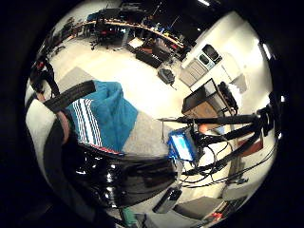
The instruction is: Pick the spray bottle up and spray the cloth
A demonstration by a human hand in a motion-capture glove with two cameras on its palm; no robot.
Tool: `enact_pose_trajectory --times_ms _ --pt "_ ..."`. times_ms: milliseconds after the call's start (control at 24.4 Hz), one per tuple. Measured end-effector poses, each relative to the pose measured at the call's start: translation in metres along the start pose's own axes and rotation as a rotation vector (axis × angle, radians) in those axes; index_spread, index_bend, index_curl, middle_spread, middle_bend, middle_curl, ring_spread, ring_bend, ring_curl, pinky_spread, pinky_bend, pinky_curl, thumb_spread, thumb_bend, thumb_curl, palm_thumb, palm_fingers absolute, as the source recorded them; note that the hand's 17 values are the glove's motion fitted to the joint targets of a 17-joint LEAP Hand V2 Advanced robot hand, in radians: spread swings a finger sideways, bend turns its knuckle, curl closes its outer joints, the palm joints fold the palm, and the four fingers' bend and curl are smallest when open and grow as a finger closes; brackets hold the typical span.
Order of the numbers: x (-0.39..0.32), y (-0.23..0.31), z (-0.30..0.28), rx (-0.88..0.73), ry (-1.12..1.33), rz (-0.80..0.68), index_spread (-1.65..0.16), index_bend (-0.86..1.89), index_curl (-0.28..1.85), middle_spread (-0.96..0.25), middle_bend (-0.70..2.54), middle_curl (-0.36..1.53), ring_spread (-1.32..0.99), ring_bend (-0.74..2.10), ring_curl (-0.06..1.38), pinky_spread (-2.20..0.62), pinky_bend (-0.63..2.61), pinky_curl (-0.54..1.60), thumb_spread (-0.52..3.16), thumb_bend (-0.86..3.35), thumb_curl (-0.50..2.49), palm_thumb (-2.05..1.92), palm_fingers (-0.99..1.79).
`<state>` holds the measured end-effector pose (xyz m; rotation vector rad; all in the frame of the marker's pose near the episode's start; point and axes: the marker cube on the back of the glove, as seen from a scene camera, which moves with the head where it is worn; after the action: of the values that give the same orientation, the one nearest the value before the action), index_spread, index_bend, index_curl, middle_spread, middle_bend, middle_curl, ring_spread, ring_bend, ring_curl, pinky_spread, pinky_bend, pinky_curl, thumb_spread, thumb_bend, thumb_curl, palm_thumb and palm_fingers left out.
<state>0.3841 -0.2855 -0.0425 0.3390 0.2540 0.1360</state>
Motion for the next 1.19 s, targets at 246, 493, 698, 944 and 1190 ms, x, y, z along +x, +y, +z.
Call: enact_pose_trajectory --times_ms 246,493,698,944,1190 --pt "-0.019 -0.007 0.013 -0.064 0.09 -0.089 -0.26 0.33 0.58 -0.13 0.61 0.52 -0.21 0.62 0.48 -0.19 0.48 0.43 0.21 -0.03 0.81 1.03 1.34" --pt "-0.039 -0.007 0.024 -0.118 0.149 -0.183 -0.26 0.33 0.58 -0.13 0.61 0.52 -0.21 0.62 0.48 -0.19 0.48 0.43 0.2 -0.03 0.81 1.03 1.34" --pt "-0.049 -0.003 0.033 -0.159 0.189 -0.238 -0.26 0.33 0.58 -0.13 0.61 0.52 -0.21 0.62 0.48 -0.19 0.48 0.43 0.2 -0.03 0.81 1.02 1.34" --pt "-0.059 0.004 0.042 -0.199 0.237 -0.312 -0.26 0.32 0.58 -0.13 0.61 0.52 -0.21 0.62 0.48 -0.19 0.48 0.43 0.2 -0.03 0.81 1.03 1.34" --pt "-0.072 0.011 0.05 -0.235 0.289 -0.399 -0.26 0.32 0.59 -0.13 0.61 0.52 -0.21 0.62 0.48 -0.19 0.48 0.44 0.21 -0.03 0.82 1.03 1.34"
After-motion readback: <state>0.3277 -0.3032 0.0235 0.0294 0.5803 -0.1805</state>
